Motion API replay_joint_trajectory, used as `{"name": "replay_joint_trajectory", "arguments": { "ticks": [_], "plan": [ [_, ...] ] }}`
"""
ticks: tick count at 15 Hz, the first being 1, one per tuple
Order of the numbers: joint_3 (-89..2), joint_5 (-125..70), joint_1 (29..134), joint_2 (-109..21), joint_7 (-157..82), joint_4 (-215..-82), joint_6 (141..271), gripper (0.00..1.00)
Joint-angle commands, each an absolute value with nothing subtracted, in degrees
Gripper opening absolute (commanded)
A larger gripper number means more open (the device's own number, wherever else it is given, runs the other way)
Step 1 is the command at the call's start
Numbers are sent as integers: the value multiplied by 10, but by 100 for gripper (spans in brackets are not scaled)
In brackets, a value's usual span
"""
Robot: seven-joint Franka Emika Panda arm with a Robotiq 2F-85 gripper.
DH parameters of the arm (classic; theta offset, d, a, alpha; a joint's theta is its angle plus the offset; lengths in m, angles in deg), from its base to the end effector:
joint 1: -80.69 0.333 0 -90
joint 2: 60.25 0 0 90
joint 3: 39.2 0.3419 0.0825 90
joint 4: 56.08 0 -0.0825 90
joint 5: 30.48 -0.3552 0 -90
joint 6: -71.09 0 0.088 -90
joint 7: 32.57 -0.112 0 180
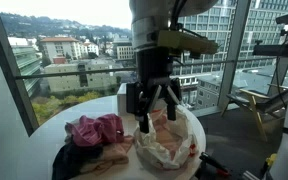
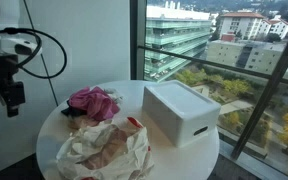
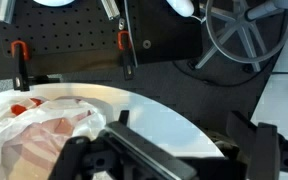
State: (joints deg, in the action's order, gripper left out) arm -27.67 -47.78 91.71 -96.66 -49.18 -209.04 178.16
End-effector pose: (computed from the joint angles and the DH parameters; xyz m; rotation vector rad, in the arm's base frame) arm 0.2581 0.1358 0.4440 -3.0233 0.0891 0.3174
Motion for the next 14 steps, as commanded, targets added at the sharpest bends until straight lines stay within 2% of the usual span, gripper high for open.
{"name": "replay_joint_trajectory", "arguments": {
  "ticks": [1, 11, 14],
  "plan": [
    [-273, -480, 912, -967, -490, -2089, 1779, 100],
    [-273, -480, 912, -968, -490, -2089, 1779, 100],
    [-253, -434, 897, -929, -492, -2047, 1852, 100]
  ]
}}
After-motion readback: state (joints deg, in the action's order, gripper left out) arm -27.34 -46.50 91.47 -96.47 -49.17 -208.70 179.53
